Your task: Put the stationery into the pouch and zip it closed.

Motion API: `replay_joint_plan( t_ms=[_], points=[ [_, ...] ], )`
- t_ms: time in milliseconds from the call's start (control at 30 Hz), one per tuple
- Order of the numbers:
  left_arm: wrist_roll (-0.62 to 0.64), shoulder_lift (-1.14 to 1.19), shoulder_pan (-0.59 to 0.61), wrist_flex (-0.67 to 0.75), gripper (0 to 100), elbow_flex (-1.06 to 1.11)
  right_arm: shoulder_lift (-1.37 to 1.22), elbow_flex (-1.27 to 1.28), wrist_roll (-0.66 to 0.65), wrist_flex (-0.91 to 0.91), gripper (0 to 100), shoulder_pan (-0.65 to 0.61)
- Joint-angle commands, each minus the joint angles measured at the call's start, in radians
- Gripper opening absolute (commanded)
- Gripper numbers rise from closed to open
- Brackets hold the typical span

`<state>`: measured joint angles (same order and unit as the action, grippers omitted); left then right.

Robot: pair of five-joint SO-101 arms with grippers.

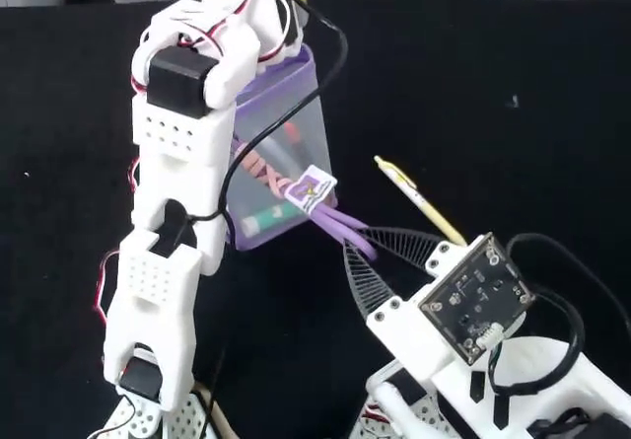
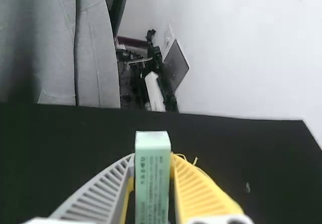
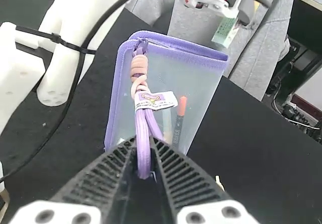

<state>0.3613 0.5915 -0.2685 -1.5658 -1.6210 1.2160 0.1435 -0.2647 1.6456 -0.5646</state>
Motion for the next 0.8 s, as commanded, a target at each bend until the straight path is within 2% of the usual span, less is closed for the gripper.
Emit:
replay_joint_plan(
  t_ms=[0,167,767],
  points=[
    [-0.026,-0.066,-0.007,-0.107,3,-0.045,0.005,0.007,-0.005,-0.014,1.1,-0.014],
    [-0.155,-0.112,-0.081,-0.195,3,-0.042,0.004,0.044,-0.008,-0.037,1.1,-0.014],
    [-0.172,-0.04,-0.045,-0.196,3,-0.015,0.005,0.079,-0.009,-0.071,1.1,-0.014]
  ],
)
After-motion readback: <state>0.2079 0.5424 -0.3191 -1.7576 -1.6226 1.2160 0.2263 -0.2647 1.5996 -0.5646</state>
